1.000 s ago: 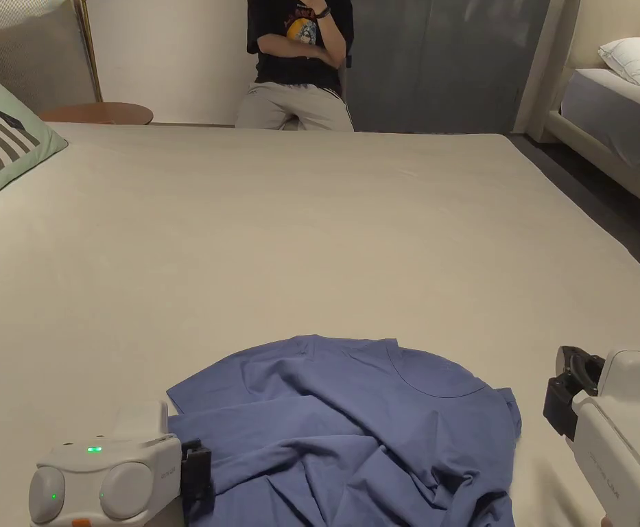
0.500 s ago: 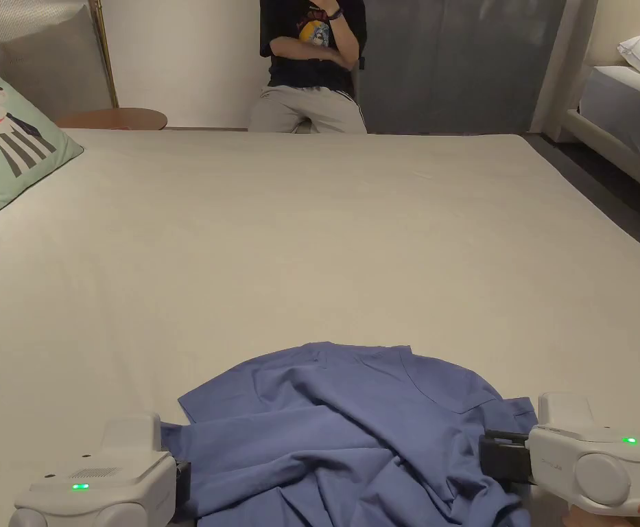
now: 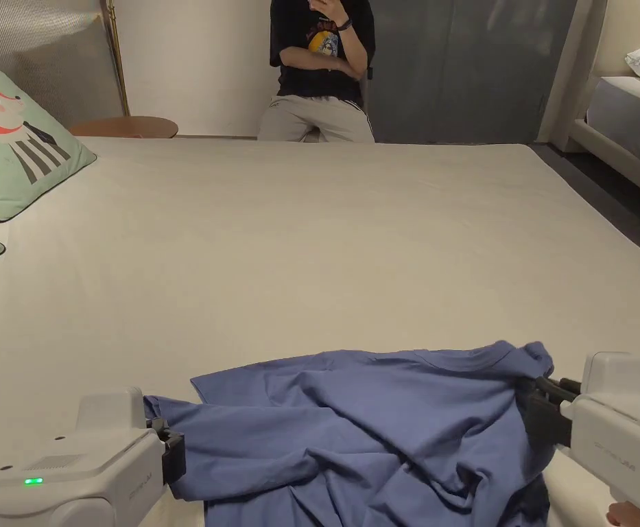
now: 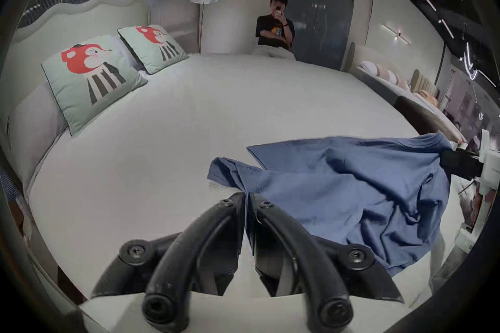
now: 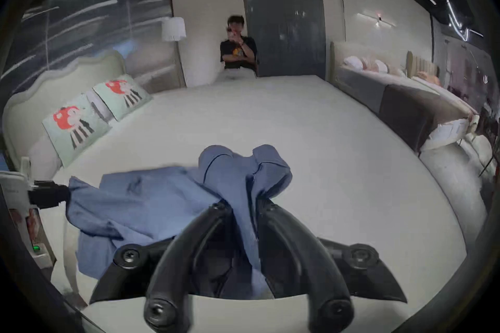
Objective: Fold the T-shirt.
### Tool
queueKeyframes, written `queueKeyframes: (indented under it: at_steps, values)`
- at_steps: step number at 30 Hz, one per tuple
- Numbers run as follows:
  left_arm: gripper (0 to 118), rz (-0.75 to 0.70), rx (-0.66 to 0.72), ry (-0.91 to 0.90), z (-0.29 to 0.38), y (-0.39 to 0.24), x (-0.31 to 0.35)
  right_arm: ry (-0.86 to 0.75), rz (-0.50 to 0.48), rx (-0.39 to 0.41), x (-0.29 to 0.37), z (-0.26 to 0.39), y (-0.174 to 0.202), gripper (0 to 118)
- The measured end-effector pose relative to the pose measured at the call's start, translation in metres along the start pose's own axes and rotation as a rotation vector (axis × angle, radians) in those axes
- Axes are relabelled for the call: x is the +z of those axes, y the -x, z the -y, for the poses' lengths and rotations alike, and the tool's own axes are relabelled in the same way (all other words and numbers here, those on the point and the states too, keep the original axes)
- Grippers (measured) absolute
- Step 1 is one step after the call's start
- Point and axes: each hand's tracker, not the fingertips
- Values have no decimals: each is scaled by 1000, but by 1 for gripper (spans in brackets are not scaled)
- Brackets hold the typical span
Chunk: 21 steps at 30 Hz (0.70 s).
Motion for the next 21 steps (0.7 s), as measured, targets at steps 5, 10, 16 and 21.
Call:
queueKeyframes:
  at_steps: [5, 10, 16, 21]
  values:
    - [1, 25, 9, -71, -13, -3, 37, -135, -33, 9, 48, -32, 14, 15]
    - [1, 88, -8, -203, -37, -11, 88, -229, -73, 15, 84, -60, 29, 15]
    - [1, 139, -15, -341, -90, -14, 128, -372, -94, 40, 128, -101, 48, 15]
    - [1, 157, -5, -459, -141, -10, 156, -476, -80, 59, 159, -145, 58, 15]
